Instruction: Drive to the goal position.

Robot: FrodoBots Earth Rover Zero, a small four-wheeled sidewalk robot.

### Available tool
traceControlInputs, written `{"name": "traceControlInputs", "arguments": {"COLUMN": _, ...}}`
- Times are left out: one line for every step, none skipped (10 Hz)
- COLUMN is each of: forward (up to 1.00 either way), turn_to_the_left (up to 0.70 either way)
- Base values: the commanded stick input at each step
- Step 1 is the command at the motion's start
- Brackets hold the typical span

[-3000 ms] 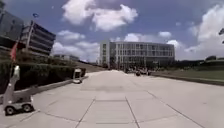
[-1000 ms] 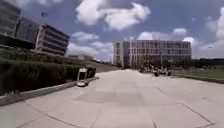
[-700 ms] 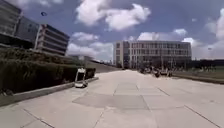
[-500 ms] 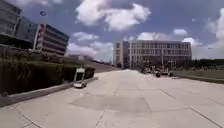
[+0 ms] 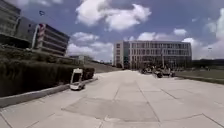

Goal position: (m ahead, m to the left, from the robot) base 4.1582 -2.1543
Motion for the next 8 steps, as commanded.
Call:
{"name": "traceControlInputs", "arguments": {"forward": 0.50, "turn_to_the_left": 0.00}}
{"name": "traceControlInputs", "arguments": {"forward": 0.50, "turn_to_the_left": 0.00}}
{"name": "traceControlInputs", "arguments": {"forward": 0.50, "turn_to_the_left": 0.00}}
{"name": "traceControlInputs", "arguments": {"forward": 0.50, "turn_to_the_left": 0.00}}
{"name": "traceControlInputs", "arguments": {"forward": 0.50, "turn_to_the_left": 0.00}}
{"name": "traceControlInputs", "arguments": {"forward": 0.50, "turn_to_the_left": 0.00}}
{"name": "traceControlInputs", "arguments": {"forward": 0.50, "turn_to_the_left": 0.00}}
{"name": "traceControlInputs", "arguments": {"forward": 0.50, "turn_to_the_left": 0.00}}
